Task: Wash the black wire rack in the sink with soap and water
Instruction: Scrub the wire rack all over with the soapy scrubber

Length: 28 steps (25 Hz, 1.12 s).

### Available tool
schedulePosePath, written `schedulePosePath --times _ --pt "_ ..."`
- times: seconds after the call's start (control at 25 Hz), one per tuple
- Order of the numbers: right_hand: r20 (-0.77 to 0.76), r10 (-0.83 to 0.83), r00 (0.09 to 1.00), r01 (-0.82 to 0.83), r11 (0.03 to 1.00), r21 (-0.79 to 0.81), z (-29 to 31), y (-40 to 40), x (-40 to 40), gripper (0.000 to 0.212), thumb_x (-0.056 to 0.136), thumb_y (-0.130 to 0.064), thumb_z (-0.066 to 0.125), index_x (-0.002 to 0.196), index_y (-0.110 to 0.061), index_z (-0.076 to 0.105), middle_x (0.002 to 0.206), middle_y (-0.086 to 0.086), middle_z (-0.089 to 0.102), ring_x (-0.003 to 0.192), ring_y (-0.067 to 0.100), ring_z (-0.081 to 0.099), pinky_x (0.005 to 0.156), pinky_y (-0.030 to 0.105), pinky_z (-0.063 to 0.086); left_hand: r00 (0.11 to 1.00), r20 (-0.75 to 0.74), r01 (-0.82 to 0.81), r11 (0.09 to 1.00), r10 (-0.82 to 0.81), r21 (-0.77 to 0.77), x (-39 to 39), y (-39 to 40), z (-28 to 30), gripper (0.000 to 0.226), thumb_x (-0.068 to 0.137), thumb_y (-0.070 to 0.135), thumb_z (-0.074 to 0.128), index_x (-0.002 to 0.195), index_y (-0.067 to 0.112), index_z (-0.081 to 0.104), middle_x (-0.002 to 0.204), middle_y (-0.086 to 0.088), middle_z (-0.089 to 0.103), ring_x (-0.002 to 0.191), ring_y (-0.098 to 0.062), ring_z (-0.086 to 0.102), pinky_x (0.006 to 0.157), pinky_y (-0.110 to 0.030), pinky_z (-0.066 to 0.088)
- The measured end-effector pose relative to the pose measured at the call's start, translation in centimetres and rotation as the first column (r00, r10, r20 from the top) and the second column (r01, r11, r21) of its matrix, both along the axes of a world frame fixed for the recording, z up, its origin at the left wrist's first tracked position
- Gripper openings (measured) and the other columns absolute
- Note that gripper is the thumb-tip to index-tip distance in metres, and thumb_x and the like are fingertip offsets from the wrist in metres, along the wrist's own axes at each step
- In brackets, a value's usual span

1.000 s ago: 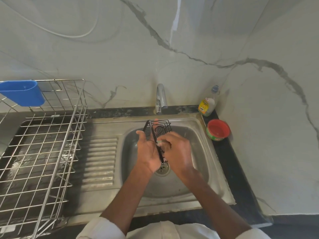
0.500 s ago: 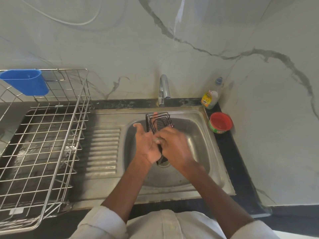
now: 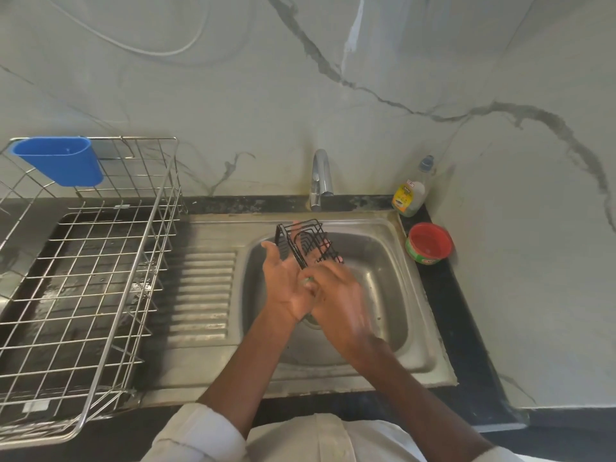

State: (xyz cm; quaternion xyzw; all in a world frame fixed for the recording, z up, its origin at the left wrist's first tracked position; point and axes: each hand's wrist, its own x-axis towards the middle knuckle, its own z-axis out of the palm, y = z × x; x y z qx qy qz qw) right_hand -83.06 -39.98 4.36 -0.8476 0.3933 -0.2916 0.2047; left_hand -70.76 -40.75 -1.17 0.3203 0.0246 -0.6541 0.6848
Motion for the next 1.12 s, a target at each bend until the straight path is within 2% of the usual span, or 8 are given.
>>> schedulePosePath --times 0.08,0.24,0.32,0.44,0.64,0.72,0.88,1.12 --pt "0.031 -0.091 0.995 0.089 0.995 0.054 0.9 -1.8 1.8 0.027 0.083 0.010 0.066 0.095 -0.014 0.075 0.094 0.001 0.069 0.084 0.018 0.064 0.065 0.026 0.048 0.999 0.031 0.032 0.999 -0.033 0.029 -0.7 0.4 0.4 0.106 0.088 0.095 0.033 0.148 0.012 0.063 0.141 -0.015 0.060 0.132 -0.033 0.058 0.117 -0.044 0.041" --pt "0.030 -0.001 1.000 -0.001 0.999 0.054 1.5 -2.6 2.3 0.024 0.087 0.003 0.061 0.094 -0.015 0.076 0.094 -0.002 0.071 0.086 0.014 0.062 0.068 0.025 0.051 0.997 0.028 0.076 0.997 -0.076 -0.010 -0.9 1.2 1.5 0.101 0.091 0.092 0.028 0.114 0.009 0.081 0.123 -0.015 0.073 0.125 -0.034 0.066 0.123 -0.048 0.038" --pt "0.063 0.020 0.998 -0.025 0.997 0.074 1.5 -1.8 0.9 0.023 0.089 0.002 0.065 0.094 -0.017 0.076 0.093 -0.003 0.071 0.085 0.015 0.065 0.069 0.029 0.054 0.996 0.032 0.087 0.996 -0.087 -0.014 -0.6 1.0 1.9 0.108 0.090 0.095 0.022 0.123 0.005 0.074 0.116 -0.018 0.074 0.113 -0.034 0.070 0.107 -0.046 0.054" --pt "0.210 -0.277 0.938 0.225 0.944 0.240 2.3 -4.7 0.5 0.021 0.093 -0.003 0.072 0.102 -0.021 0.078 0.097 -0.010 0.072 0.084 0.006 0.068 0.075 0.031 0.060 0.988 0.076 0.138 0.990 -0.136 -0.015 -1.4 0.9 2.4 0.114 0.086 0.098 0.019 0.139 0.010 0.068 0.132 -0.021 0.070 0.113 -0.038 0.072 0.092 -0.049 0.060" --pt "0.104 -0.151 0.983 0.138 0.983 0.123 1.9 -5.4 2.5 0.034 0.085 0.011 0.068 0.100 -0.016 0.082 0.103 -0.001 0.077 0.090 0.014 0.072 0.080 0.024 0.057 0.983 0.111 0.144 0.989 -0.145 0.016 -1.6 0.7 2.9 0.103 0.094 0.090 0.017 0.107 0.014 0.085 0.106 -0.015 0.078 0.095 -0.030 0.077 0.078 -0.038 0.063" --pt "0.099 -0.206 0.974 0.193 0.973 0.128 1.8 -5.5 2.2 0.038 0.082 0.011 0.068 0.102 -0.017 0.083 0.101 -0.002 0.077 0.089 0.013 0.072 0.077 0.015 0.050 0.978 0.133 0.158 0.987 -0.162 0.043 -1.6 0.3 2.8 0.100 0.097 0.086 0.016 0.110 0.014 0.084 0.109 -0.016 0.079 0.098 -0.031 0.078 0.081 -0.039 0.061" --pt "0.184 -0.335 0.924 0.286 0.925 0.249 2.4 -6.7 3.2 0.031 0.090 0.004 0.068 0.103 -0.020 0.081 0.101 -0.006 0.076 0.091 0.006 0.069 0.085 0.023 0.055 0.979 0.112 0.161 0.983 -0.170 0.085 -2.1 -0.1 2.7 0.087 0.104 0.077 0.021 0.131 0.013 0.074 0.129 -0.019 0.075 0.113 -0.033 0.076 0.092 -0.046 0.057" --pt "0.157 -0.208 0.965 0.179 0.967 0.180 2.5 -7.0 2.5 0.037 0.082 0.012 0.063 0.093 -0.019 0.080 0.095 -0.005 0.075 0.087 0.010 0.069 0.081 0.026 0.057 0.973 0.121 0.187 0.980 -0.195 0.075 -2.5 -0.5 2.7 0.068 0.112 0.059 0.031 0.107 0.017 0.085 0.108 -0.010 0.080 0.097 -0.024 0.078 0.077 -0.035 0.063"
